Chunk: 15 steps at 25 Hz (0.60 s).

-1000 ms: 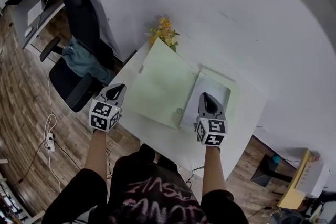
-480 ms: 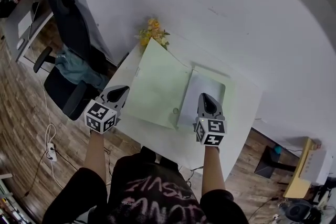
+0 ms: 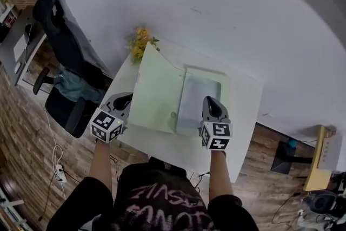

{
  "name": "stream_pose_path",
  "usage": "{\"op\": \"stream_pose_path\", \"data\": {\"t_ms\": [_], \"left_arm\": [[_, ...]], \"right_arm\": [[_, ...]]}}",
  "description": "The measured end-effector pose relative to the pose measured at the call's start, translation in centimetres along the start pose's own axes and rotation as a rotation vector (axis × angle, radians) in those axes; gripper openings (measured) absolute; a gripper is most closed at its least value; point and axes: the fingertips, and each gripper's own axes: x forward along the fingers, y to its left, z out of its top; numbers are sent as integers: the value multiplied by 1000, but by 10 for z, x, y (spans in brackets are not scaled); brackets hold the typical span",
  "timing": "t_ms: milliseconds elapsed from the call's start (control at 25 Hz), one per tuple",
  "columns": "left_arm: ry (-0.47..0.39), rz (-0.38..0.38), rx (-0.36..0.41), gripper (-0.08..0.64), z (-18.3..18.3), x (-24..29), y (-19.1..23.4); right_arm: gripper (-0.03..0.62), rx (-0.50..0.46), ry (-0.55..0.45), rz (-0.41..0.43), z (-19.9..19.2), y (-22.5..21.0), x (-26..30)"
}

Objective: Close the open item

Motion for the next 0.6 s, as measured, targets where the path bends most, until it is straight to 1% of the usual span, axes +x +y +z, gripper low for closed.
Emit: {"op": "stream_pose_path", "data": {"t_ms": [120,240,440,600], "left_arm": [[-25,-16,17,14,13,11,-11],[-43,-50,31,14,24,27,-27],[-58,-104,62,14,41,54,-55],[-65,-148,86,14,50,76,-84]], "right_arm": [[26,12,-3,-28,-4,-16,-12],[26,35,-12,-66,-9,-37,-29],[26,68,-21,-131,-18,-68,-57],[26,83,-16,-161,-27,-91,-74]]}}
